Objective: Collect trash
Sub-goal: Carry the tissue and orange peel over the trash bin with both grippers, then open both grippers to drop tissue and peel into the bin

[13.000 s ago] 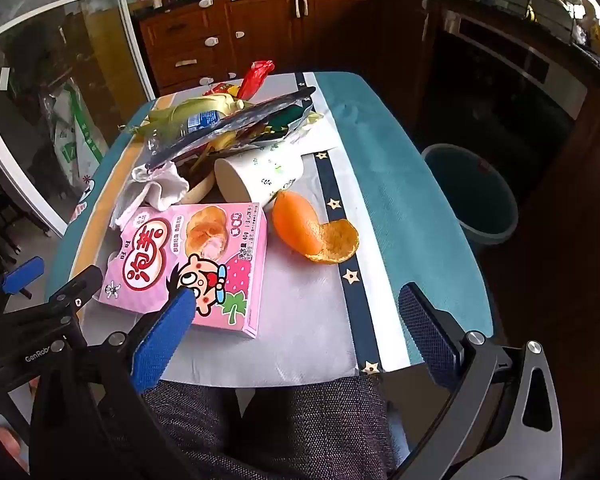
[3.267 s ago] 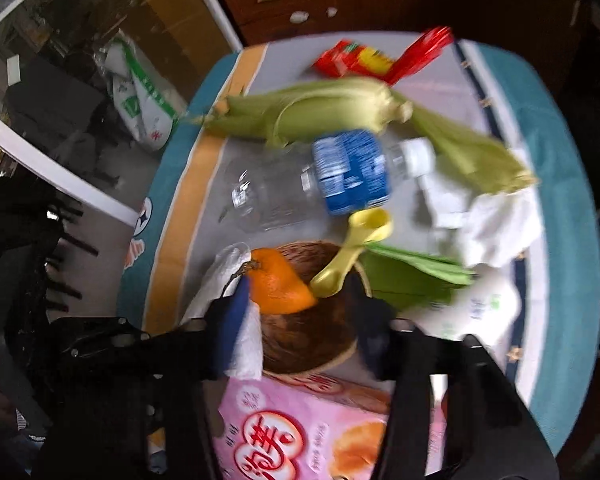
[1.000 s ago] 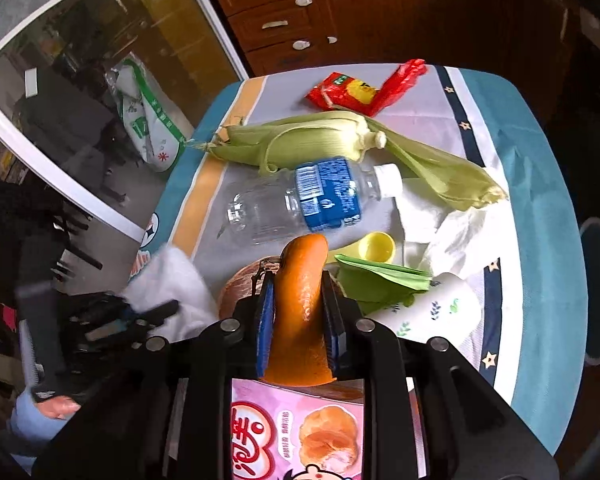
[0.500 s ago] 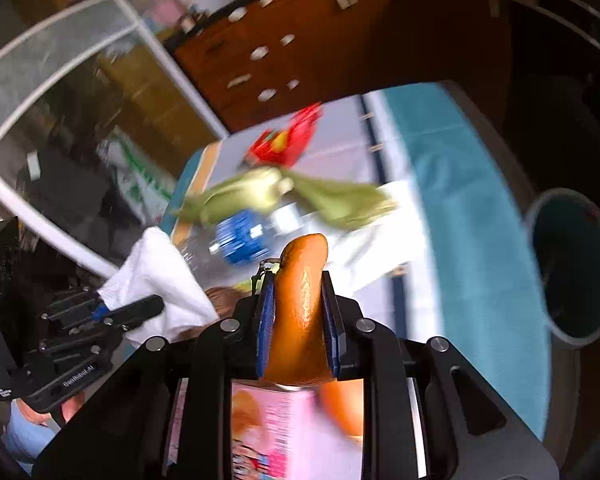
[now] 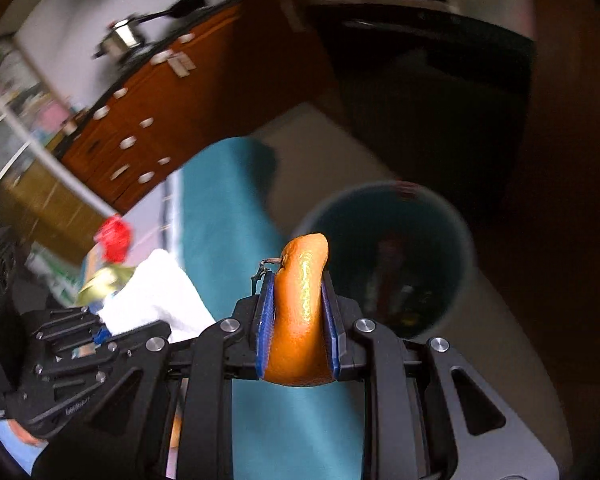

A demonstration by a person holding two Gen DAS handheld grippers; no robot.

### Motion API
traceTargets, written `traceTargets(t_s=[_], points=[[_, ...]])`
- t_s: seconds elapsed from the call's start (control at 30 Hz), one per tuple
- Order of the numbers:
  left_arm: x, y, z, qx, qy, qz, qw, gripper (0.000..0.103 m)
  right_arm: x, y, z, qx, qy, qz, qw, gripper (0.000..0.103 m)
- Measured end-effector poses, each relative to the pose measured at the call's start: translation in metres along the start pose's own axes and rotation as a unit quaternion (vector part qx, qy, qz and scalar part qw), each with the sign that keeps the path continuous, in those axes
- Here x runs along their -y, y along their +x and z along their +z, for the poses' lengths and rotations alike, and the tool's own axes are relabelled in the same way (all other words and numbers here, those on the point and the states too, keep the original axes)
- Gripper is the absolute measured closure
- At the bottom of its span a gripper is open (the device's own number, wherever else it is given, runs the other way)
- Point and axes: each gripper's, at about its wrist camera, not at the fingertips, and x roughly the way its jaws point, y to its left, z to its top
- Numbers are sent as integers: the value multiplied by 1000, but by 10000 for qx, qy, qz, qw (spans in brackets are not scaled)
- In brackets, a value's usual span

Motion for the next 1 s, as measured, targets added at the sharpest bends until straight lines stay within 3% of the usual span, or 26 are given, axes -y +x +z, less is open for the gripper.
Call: traceTargets(t_s=[0.17, 0.37, 0.73, 0.87, 0.9, 0.93, 0.97, 1.0], points=[[32, 54, 28, -354, 314, -83, 9988, 93, 48, 27, 2, -200, 374, -300, 9986, 82], [39, 103, 47, -682, 405, 2, 9968, 93, 66, 63, 0, -481, 574, -361, 9965, 82], [29, 133, 56, -864, 354, 42, 9956, 92, 64, 93, 11, -658, 621, -310, 9954, 81], [27, 125, 55, -876, 400, 2, 9953, 91, 64, 96, 15, -646, 626, -346, 9954, 74], [26, 126, 56, -870, 412, 12, 9954, 82, 64, 96, 15, -630, 628, -358, 9954, 69], [27, 124, 55, -857, 440, 84, 9953, 72, 63, 95, 16, -615, 643, -372, 9953, 52], [28, 122, 55, -807, 472, 221, 9954, 48, 63, 94, 15, -604, 658, -382, 9953, 30], [29, 124, 56, -737, 501, 329, 9955, 37, 63, 91, 16, -557, 674, -385, 9954, 25]])
